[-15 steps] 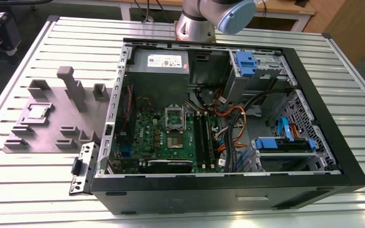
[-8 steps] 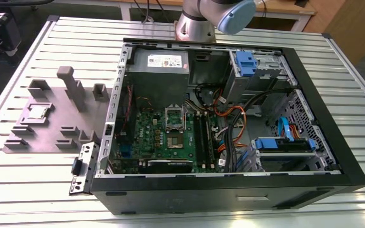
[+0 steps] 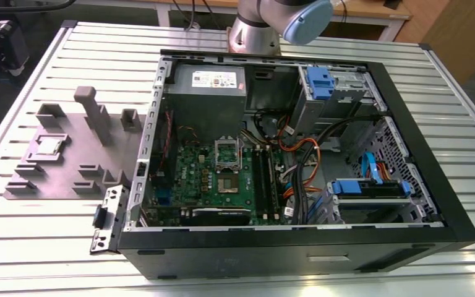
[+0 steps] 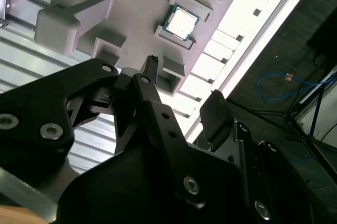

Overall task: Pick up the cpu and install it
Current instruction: 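Pick up the cpu and move it towards the insertion slot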

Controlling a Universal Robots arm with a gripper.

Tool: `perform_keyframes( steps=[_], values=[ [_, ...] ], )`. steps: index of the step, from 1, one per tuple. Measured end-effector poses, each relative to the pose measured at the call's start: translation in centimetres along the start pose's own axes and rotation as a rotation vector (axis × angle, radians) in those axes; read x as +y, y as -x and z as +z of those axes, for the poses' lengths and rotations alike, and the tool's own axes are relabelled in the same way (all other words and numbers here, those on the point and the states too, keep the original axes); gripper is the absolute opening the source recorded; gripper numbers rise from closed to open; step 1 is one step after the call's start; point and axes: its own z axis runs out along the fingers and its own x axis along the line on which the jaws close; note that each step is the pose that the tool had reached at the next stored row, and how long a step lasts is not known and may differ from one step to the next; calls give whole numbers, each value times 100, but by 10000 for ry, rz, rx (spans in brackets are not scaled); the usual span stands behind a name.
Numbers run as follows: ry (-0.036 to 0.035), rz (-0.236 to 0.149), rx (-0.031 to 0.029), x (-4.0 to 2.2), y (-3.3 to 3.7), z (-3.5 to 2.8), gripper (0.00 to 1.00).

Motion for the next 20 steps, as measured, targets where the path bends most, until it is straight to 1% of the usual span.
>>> perform_keyframes(
  steps=[5,9,11,14,16,20],
  values=[
    [-1,-1,1,-12,0,50,59],
    [0,-24,2,-59,3,79,59],
    [2,-97,4,-71,3,93,59],
    [3,-228,10,-83,3,108,59],
    [2,-238,12,-85,3,120,59],
    [3,-240,11,-86,4,123,59]
  ],
)
